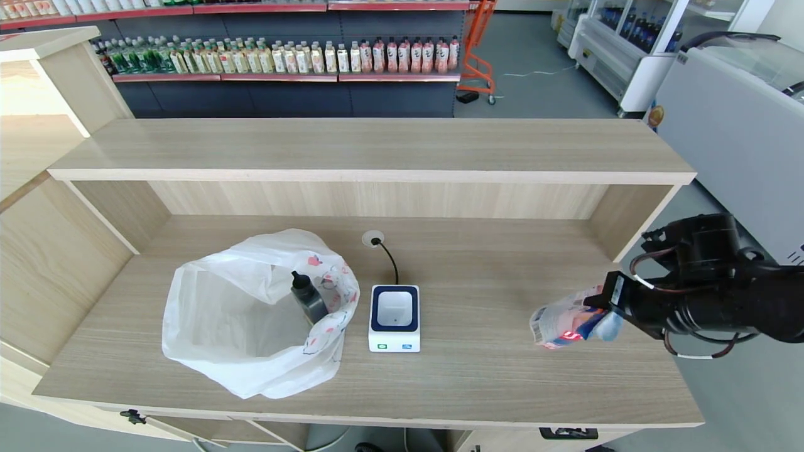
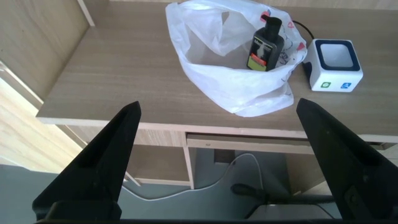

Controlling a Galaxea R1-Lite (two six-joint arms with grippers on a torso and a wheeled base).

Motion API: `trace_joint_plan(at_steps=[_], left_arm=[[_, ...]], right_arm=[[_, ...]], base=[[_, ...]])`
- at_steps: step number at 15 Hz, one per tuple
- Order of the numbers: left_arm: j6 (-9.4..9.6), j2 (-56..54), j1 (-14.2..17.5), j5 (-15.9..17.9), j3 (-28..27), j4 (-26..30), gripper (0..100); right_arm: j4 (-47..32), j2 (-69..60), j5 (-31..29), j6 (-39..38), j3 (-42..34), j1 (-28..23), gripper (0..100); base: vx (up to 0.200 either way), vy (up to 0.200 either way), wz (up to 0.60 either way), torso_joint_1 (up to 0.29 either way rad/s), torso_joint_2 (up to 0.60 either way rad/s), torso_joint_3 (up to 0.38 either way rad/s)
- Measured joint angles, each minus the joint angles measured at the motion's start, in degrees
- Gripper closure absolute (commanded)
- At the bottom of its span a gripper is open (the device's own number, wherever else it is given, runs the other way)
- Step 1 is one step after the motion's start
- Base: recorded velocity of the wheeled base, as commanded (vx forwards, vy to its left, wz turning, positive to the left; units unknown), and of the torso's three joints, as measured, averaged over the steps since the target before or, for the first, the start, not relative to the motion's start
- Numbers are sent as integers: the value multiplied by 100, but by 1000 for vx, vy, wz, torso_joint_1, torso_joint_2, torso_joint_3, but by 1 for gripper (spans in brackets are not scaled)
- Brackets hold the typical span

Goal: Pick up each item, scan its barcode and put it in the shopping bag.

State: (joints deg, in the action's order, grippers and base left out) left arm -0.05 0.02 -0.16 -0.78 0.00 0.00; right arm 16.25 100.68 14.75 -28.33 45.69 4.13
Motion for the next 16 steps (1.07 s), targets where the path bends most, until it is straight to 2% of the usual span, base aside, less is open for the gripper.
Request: trace_joint_plan(at_steps=[3,6,7,9,14,16], left_arm=[[-2,0,0,0,0,0,0],[-2,0,-2,0,0,0,0],[0,0,-2,2,0,0,0],[0,0,0,2,0,0,0],[-2,0,-2,0,0,0,0],[-2,0,-2,2,0,0,0]], right_arm=[[413,-855,2108,1462,-432,-98,100],[1432,-1308,4024,2127,-608,-113,100],[1620,-1386,4251,2254,-656,-74,100],[1642,-1524,4292,2092,-686,154,100],[1632,-1940,4300,669,-716,805,100],[1632,-2039,4297,367,-719,1003,100]], base=[[0,0,0,0,0,0],[0,0,0,0,0,0],[0,0,0,0,0,0],[0,0,0,0,0,0],[0,0,0,0,0,0],[0,0,0,0,0,0]])
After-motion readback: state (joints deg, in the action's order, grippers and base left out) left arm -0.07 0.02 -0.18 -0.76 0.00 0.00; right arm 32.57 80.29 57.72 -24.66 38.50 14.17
